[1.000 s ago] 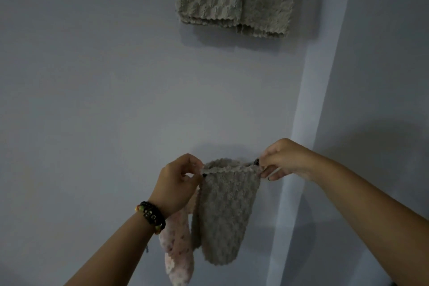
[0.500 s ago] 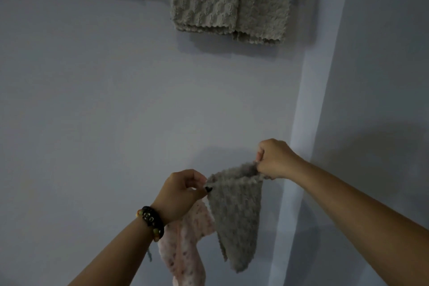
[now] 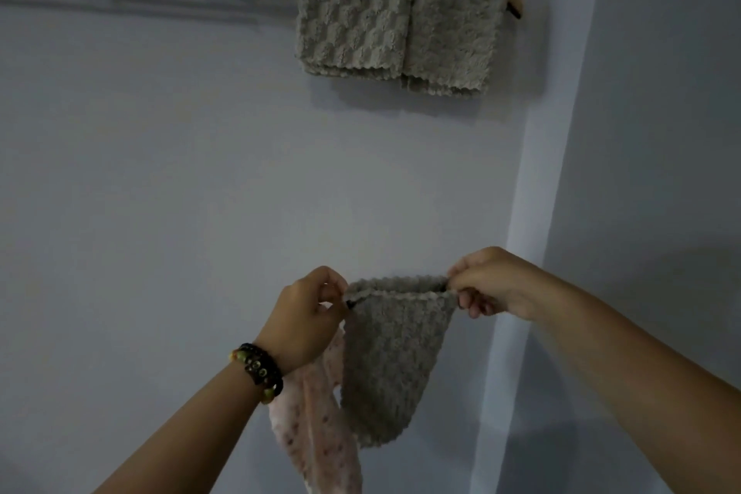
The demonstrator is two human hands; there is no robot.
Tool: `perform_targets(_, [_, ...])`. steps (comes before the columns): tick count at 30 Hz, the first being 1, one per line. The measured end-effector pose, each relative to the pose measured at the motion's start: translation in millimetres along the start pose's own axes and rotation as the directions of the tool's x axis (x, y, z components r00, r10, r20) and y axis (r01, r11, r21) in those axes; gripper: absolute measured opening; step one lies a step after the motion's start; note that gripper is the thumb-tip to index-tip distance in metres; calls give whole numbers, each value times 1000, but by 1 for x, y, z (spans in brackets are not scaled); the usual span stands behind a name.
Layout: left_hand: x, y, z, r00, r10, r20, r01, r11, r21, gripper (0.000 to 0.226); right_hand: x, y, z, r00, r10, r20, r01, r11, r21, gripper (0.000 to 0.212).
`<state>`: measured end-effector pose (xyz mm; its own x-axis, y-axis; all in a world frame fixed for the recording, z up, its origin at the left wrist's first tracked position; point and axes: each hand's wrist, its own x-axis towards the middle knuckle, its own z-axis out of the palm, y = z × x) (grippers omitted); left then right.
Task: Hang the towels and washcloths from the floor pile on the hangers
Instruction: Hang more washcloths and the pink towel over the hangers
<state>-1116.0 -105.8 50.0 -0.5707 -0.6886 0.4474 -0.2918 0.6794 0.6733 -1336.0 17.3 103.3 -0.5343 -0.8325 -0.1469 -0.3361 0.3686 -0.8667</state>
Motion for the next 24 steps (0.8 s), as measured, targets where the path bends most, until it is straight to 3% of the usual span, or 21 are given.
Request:
perform_targets(3, [-1, 3, -1, 993, -121, 9, 120, 969, -215, 16, -4, 6, -3, 996, 26, 80, -55, 923, 382, 12])
perform_targets(7, [-2, 17, 5, 975, -223, -23, 188, 869, -458, 13, -18, 4, -9, 985, -73, 155, -8, 884, 467, 6])
perform_targets(10, [-1, 28, 6, 969, -218, -113, 136, 859, -494, 14, -29, 3, -18, 968, -168, 185, 96, 933, 348, 21])
perform_targets(13, [-5, 39, 3, 971, -165, -173, 66, 881, -468, 12, -37, 2, -17, 970, -238, 53, 235, 970, 59, 33])
perform_targets(16, [-12, 47, -2, 975, -120, -189, 21, 890, -456, 12, -44, -2, -8, 935, -341, -95, 321, 931, -175, 20])
perform_targets(18, [-15, 52, -8, 972, -108, -209, 4, 897, -441, 11, -45, -6, -2, 916, -374, -147, 346, 920, -186, 11])
perform_targets(20, [-15, 56, -15, 964, -87, -252, -27, 908, -418, 13, -43, -13, 4, 915, -379, -138, 373, 926, -68, 4])
perform_targets(24, [-5, 65, -30, 943, -60, -327, -82, 911, -405, 14, -38, -33, 11, 933, -351, -85, 352, 834, 426, 17])
